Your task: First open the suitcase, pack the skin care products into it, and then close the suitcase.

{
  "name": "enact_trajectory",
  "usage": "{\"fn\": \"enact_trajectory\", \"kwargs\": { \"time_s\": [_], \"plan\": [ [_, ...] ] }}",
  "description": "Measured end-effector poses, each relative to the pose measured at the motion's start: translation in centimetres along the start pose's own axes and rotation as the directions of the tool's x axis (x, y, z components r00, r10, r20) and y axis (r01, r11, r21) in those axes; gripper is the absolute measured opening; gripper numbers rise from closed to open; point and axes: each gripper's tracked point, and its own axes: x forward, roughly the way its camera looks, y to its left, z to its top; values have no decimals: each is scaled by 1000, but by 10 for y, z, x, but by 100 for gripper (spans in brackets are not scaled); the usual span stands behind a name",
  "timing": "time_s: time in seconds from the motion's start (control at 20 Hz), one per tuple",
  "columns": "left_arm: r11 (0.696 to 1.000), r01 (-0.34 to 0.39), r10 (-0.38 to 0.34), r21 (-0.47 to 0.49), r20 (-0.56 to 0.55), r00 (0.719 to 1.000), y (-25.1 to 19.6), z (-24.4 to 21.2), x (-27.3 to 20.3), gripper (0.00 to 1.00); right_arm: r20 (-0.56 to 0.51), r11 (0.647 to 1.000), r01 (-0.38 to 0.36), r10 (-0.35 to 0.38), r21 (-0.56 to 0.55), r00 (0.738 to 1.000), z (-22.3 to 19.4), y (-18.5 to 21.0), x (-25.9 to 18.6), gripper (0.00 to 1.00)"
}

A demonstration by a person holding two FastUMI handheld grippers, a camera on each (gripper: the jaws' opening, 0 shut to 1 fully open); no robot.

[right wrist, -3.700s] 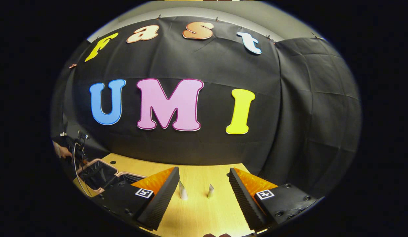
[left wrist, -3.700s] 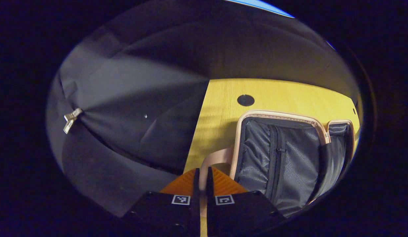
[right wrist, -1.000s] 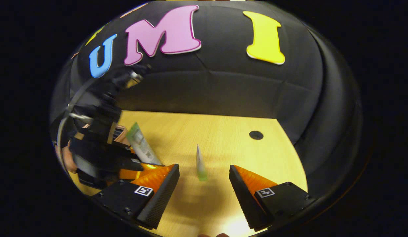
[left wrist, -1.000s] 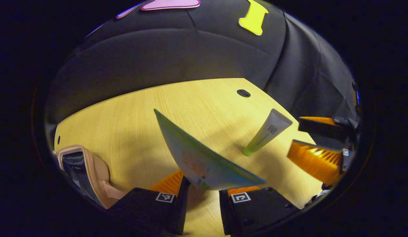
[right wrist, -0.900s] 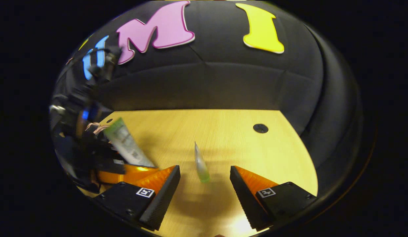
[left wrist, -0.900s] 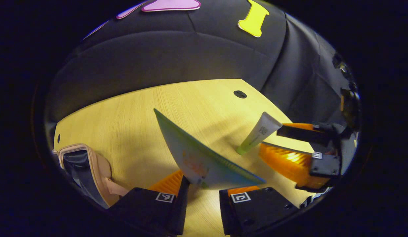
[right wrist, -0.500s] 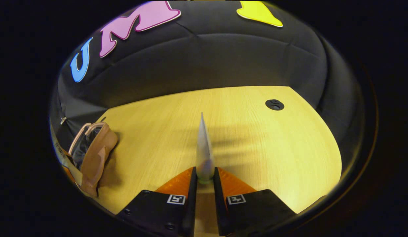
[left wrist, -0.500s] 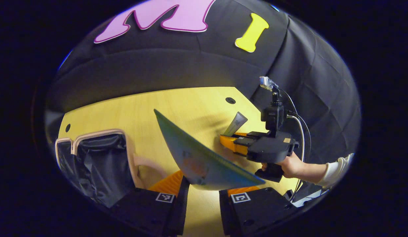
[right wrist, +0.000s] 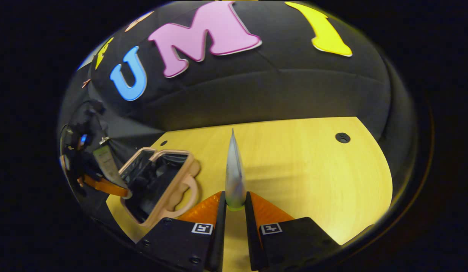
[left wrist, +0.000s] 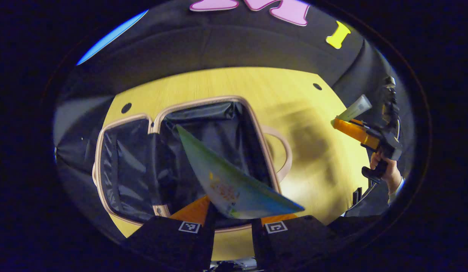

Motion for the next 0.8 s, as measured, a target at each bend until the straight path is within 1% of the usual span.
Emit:
{"fn": "enact_trajectory", "kwargs": {
  "time_s": [0.05,0.1,0.15,0.2,0.25,0.3,0.35,0.4,0.45,0.5,0.55,0.6,0.65,0.7,0.75,0.8],
  "plan": [
    [1000,6,-7,-12,-68,998,7,-9,10,48,-6,999,-29,29,-19,1000,-4,20,-4,31],
    [1000,-4,0,-25,-125,992,16,-17,21,51,-10,998,-50,50,-37,999,-7,40,-7,31],
    [999,-6,0,-31,-184,983,24,-23,32,48,-19,996,-75,74,-48,997,-10,59,-10,36],
    [999,-11,1,-42,-228,974,29,-27,42,51,-32,994,-99,98,-52,995,-16,77,-13,36],
    [997,-23,3,-68,-271,963,36,-32,52,48,-44,991,-121,118,-58,992,-23,91,-15,31],
    [995,-28,0,-94,-294,956,41,-35,61,48,-63,990,-127,123,-65,990,-30,102,-18,31],
    [991,-35,-7,-131,-303,953,45,-38,71,48,-80,989,-129,123,-76,989,-36,110,-18,24],
    [985,-40,-15,-166,-317,948,50,-45,80,45,-95,989,-123,115,-86,989,-43,118,-18,31],
    [981,-33,-33,-194,-331,943,51,-51,81,48,-109,989,-111,101,-96,989,-48,125,-15,31],
    [975,-25,-50,-219,-333,942,52,-54,80,51,-125,990,-91,78,-105,989,-52,128,-12,31],
    [973,-3,-63,-229,-280,958,50,-45,83,53,-145,991,-74,58,-108,988,-56,130,-8,37],
    [976,19,-77,-215,-262,962,51,-49,81,56,-162,993,-75,58,-96,985,-59,139,-3,24],
    [979,30,-81,-202,-248,965,52,-51,72,59,-177,994,-82,67,-79,982,-61,150,1,31],
    [981,41,-81,-192,-205,975,50,-51,62,70,-189,993,-94,81,-64,979,-62,162,8,24],
    [982,71,-94,-174,-127,987,46,-46,47,81,-209,994,-95,81,-55,974,-64,171,13,31],
    [983,113,-120,-147,-40,992,44,-38,30,82,-225,995,-90,76,-51,971,-67,178,19,31]
  ]
}}
